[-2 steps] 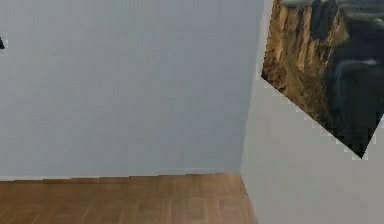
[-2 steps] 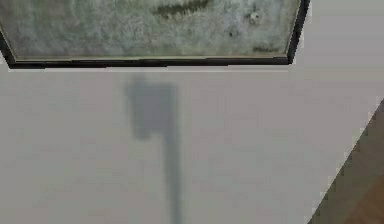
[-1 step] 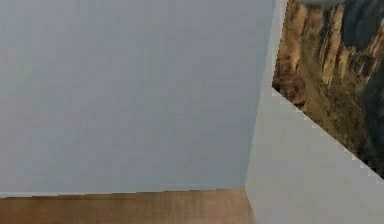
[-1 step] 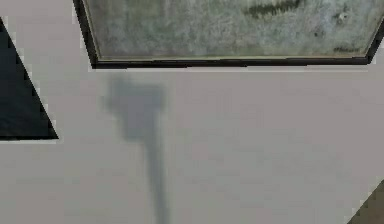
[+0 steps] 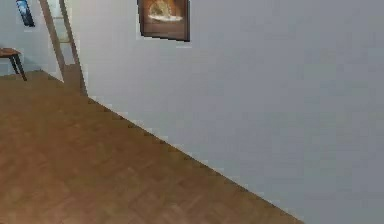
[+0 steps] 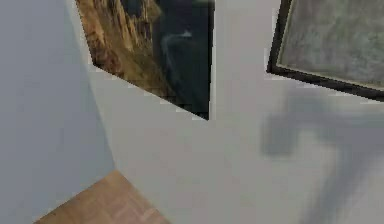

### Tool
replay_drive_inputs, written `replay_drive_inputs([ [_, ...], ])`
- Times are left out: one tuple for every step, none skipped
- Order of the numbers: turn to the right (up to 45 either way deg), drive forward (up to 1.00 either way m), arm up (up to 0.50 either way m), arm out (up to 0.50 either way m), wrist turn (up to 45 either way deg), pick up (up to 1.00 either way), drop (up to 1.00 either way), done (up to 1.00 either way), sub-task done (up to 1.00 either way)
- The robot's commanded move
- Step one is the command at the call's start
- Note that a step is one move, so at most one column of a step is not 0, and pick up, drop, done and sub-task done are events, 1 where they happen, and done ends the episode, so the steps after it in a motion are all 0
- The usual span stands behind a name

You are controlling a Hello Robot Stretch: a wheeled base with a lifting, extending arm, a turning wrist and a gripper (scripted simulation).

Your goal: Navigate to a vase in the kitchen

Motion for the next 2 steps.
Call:
replay_drive_inputs([
  [-39.0,0.00,0.00,0.00,0.0,0.00,0.00,0.00,0.00],
  [0.0,0.30,0.00,0.00,0.0,0.00,0.00,0.00,0.00],
])
